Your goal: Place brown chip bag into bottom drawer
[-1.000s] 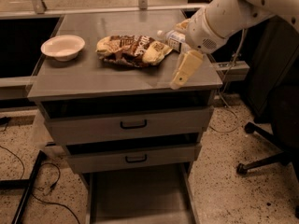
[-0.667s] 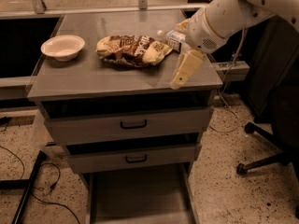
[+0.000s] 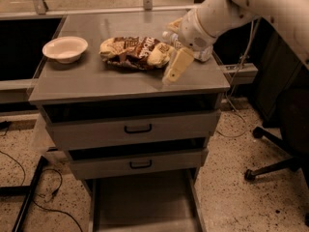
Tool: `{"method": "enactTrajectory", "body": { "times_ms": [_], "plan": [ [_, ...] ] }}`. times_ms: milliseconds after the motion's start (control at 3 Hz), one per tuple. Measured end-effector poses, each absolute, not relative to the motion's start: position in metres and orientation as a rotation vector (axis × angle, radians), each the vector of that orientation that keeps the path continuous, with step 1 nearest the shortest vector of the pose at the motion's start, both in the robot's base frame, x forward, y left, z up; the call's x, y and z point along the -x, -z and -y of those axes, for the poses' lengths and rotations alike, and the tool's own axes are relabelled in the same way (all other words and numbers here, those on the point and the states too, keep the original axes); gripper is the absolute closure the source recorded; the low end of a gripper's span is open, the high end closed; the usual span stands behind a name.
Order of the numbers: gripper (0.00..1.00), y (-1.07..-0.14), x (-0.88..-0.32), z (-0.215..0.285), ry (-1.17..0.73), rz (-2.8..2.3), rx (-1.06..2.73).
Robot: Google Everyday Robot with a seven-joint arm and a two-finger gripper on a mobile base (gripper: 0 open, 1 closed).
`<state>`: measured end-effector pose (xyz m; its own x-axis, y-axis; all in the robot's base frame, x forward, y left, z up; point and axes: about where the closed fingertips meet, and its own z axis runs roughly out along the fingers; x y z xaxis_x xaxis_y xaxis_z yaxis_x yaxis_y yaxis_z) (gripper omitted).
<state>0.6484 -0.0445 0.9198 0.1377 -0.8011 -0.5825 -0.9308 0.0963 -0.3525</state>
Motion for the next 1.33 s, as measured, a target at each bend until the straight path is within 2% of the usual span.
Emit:
{"method": "enactTrajectory", "body": {
  "times_ms": [1333],
  "plan": [
    [0.0,-0.883,-0.711,-0.02,-0.485,-1.622,1.588]
  ]
}}
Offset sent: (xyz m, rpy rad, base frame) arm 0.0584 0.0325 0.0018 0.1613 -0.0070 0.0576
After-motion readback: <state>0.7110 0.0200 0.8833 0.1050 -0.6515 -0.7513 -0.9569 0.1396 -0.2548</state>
